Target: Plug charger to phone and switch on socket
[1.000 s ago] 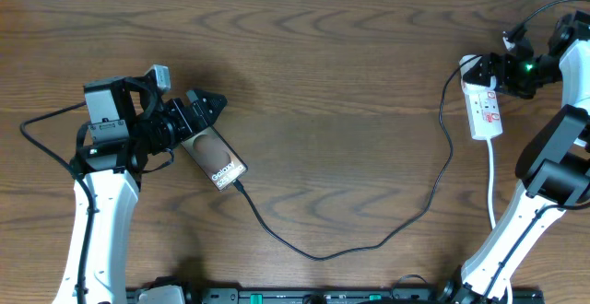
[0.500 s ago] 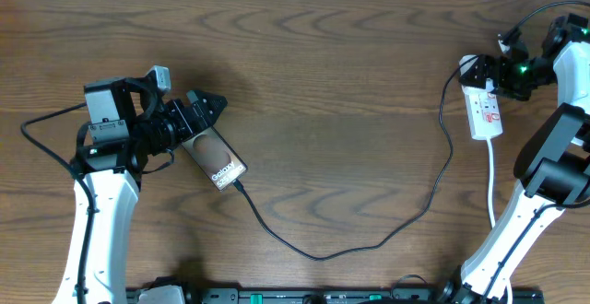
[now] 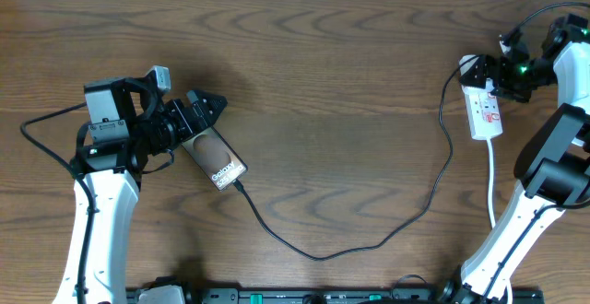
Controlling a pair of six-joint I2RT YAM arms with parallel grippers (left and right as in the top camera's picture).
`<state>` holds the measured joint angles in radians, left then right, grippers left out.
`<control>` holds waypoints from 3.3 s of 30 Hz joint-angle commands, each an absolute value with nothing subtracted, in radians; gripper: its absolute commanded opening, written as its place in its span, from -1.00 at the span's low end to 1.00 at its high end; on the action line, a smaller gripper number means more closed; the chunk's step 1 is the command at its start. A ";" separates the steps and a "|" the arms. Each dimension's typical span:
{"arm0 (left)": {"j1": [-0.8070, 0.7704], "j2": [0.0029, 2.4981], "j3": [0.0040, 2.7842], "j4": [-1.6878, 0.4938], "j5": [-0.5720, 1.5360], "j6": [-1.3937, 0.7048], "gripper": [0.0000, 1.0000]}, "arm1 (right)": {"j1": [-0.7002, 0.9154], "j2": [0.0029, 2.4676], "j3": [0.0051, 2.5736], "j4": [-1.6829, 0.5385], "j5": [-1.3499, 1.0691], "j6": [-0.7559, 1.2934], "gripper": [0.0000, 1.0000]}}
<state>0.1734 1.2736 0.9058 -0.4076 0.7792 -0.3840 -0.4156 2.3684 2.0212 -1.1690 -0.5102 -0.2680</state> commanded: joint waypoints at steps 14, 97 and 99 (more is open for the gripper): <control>0.171 1.280 0.934 -0.410 0.774 -0.363 0.96 | -0.390 2.375 1.894 -1.125 -0.620 -0.236 0.98; 0.171 1.280 0.934 -0.418 0.774 -0.363 0.96 | -0.357 2.374 2.061 -1.182 -0.506 -0.241 0.99; 0.171 1.280 0.934 -0.418 0.774 -0.363 0.96 | -0.357 2.374 2.061 -1.182 -0.529 -0.240 0.98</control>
<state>0.1734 1.2736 0.9058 -0.4152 0.7792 -0.3840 -0.3801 2.3631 2.0415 -1.1843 -0.4240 -0.2241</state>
